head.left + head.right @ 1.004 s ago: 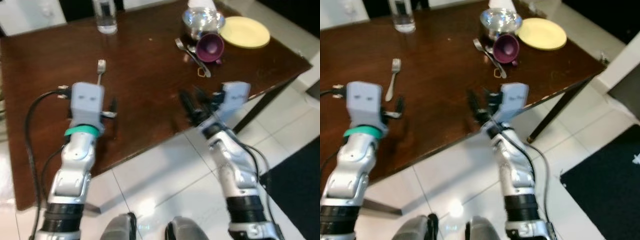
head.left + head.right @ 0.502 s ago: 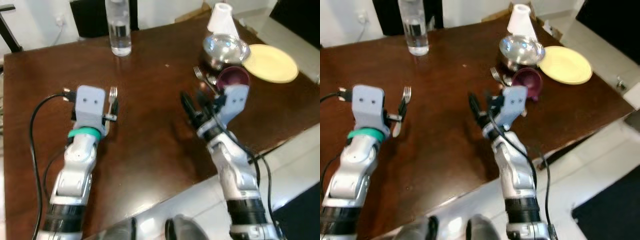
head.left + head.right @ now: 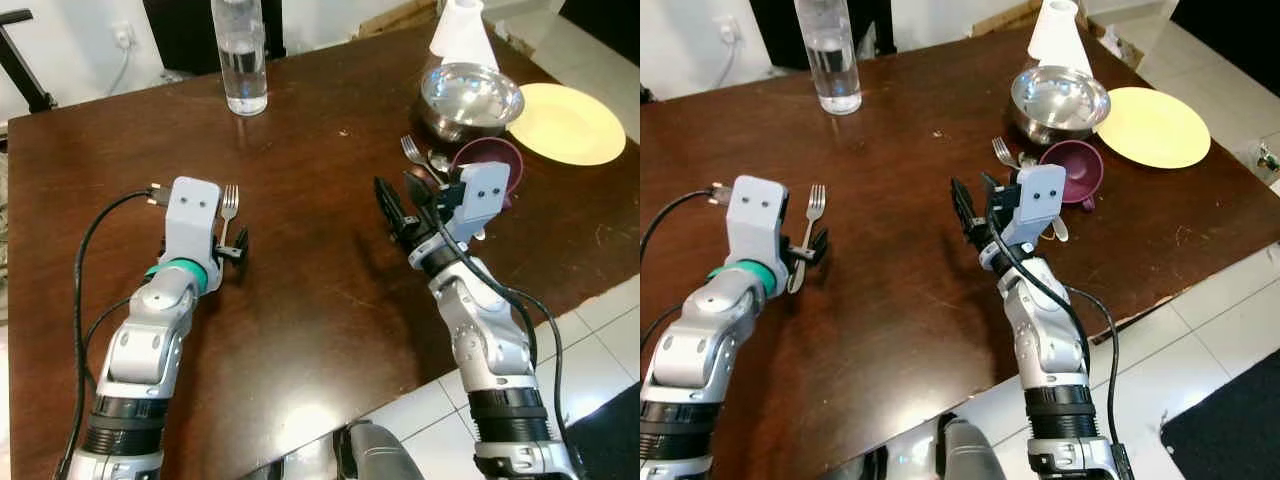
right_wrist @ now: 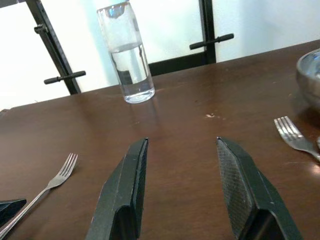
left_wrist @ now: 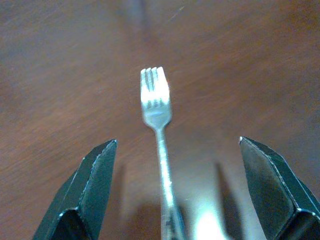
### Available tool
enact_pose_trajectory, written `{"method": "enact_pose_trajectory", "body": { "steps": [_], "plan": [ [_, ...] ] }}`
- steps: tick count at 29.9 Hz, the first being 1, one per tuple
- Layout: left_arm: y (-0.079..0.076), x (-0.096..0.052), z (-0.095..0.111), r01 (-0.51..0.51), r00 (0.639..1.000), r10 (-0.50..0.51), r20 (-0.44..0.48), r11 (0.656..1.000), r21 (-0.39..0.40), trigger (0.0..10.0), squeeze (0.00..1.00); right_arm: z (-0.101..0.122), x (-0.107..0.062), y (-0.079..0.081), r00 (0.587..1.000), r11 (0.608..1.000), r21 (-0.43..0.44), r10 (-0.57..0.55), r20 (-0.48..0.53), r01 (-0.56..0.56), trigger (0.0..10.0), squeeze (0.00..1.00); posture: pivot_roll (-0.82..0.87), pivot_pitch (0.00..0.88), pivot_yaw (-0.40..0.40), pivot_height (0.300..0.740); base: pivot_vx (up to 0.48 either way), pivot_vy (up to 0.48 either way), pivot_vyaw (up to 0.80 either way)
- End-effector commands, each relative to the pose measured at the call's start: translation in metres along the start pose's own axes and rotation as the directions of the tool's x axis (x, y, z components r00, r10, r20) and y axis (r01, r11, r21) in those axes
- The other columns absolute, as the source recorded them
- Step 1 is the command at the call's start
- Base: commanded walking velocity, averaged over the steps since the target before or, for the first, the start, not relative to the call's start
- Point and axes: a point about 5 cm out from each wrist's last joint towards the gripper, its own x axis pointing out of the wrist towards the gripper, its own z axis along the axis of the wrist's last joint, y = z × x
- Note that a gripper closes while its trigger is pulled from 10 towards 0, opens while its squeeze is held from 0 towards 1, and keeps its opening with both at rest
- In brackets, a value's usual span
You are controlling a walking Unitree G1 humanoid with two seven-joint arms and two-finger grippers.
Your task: Setting the table
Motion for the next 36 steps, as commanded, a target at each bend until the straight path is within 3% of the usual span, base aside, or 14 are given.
{"method": "enact_pose_trajectory", "body": {
  "steps": [1, 6, 10, 16, 18, 19, 21, 22, 23, 25, 26, 27, 36],
  "plan": [
    [-0.004, 0.003, -0.009, 0.02, 0.999, -0.02, -0.049, 1.0, 0.003, 10.0, 0.0, -0.002, 0.0, 0.0, 1.0, 1.0, 0.0, -0.001, -0.004, 0.001, 10.0, 0.0, -0.07, 0.066, 0.037, 0.74, 0.0, 0.0, 0.0],
    [-0.001, 0.017, -0.016, -0.036, 0.997, 0.044, -0.068, 0.993, 0.112, 10.0, 0.0, -0.002, 0.001, 0.003, 1.0, 1.0, 0.004, 0.01, -0.002, -0.01, 10.0, 0.0, -0.08, 0.065, 0.032, 0.74, 0.0, 0.0, 0.0],
    [-0.002, 0.023, -0.018, -0.031, 0.995, 0.038, -0.091, 0.997, 0.076, 10.0, 0.0, -0.002, 0.002, 0.004, 1.0, 1.0, 0.005, 0.015, -0.005, -0.015, 10.0, 0.0, -0.08, 0.067, 0.03, 0.74, 0.0, 0.0, 0.0],
    [-0.004, 0.034, -0.021, -0.043, 0.992, 0.056, -0.112, 0.993, 0.111, 10.0, 0.0, -0.002, 0.003, 0.005, 1.0, 1.0, 0.004, 0.023, -0.006, -0.023, 10.0, 0.0, -0.09, 0.076, 0.021, 0.74, 0.0, 0.0, 0.0],
    [-0.007, 0.039, -0.023, -0.039, 0.99, 0.049, -0.133, 0.996, 0.077, 8.8, 0.0, -0.002, 0.003, 0.006, 1.0, 1.0, 0.003, 0.028, -0.007, -0.028, 10.0, 0.0, -0.1, 0.073, 0.026, 0.74, 0.0, 0.0, 0.0],
    [-0.008, 0.04, -0.025, -0.047, 0.988, 0.056, -0.142, 0.997, 0.063, 5.3, 0.0, -0.001, 0.003, 0.006, 1.0, 1.0, 0.003, 0.028, -0.007, -0.028, 10.0, 0.0, -0.1, 0.073, 0.027, 0.74, 0.0, 0.0, 0.0],
    [-0.008, 0.041, -0.026, -0.054, 0.987, 0.062, -0.148, 0.997, 0.054, 5.3, 0.0, -0.001, 0.002, 0.005, 1.0, 1.0, 0.003, 0.028, -0.007, -0.028, 10.0, 0.0, -0.1, 0.073, 0.027, 0.74, 0.0, 0.0, 0.0],
    [-0.008, 0.041, -0.028, -0.061, 0.985, 0.067, -0.159, 0.997, 0.045, 4.3, 0.0, -0.001, 0.002, 0.005, 1.0, 1.0, 0.003, 0.027, -0.007, -0.027, 10.0, 0.0, -0.1, 0.073, 0.027, 0.74, 0.0, 0.0, 0.0],
    [-0.008, 0.042, -0.03, -0.064, 0.984, 0.07, -0.166, 0.997, 0.038, 4.3, 0.0, -0.001, 0.002, 0.005, 1.0, 1.0, 0.003, 0.027, -0.007, -0.026, 10.0, 0.0, -0.1, 0.073, 0.027, 0.74, 0.0, 0.0, 0.0],
    [-0.01, 0.042, -0.038, -0.061, 0.979, 0.061, -0.195, 0.998, 0.006, 1.1, 0.0, -0.001, 0.002, 0.005, 1.0, 1.0, 0.002, 0.026, -0.008, -0.026, 10.0, 0.0, -0.1, 0.073, 0.025, 0.74, 0.0, 0.0, 0.0],
    [-0.01, 0.042, -0.038, -0.061, 0.979, 0.061, -0.195, 0.998, 0.006, 1.1, 0.0, -0.001, 0.002, 0.005, 1.0, 1.0, 0.002, 0.026, -0.008, -0.026, 10.0, 0.0, -0.1, 0.073, 0.025, 0.74, 0.0, 0.0, 0.0],
    [-0.009, 0.041, -0.042, -0.07, 0.974, 0.066, -0.214, 0.997, -0.011, 0.0, 0.0, -0.002, 0.002, 0.005, 1.0, 1.0, 0.002, 0.027, -0.01, -0.027, 10.0, 0.0, -0.1, 0.073, 0.024, 0.74, 0.0, 0.0, 0.0],
    [-0.003, 0.041, -0.053, -0.117, 0.961, 0.109, -0.255, 0.993, -0.016, 0.0, 0.0, -0.002, 0.002, 0.005, 1.0, 1.0, 0.004, 0.028, -0.011, -0.028, 10.0, 0.0, -0.1, 0.074, 0.025, 0.74, 0.0, 0.0, 0.0]
  ]
}}
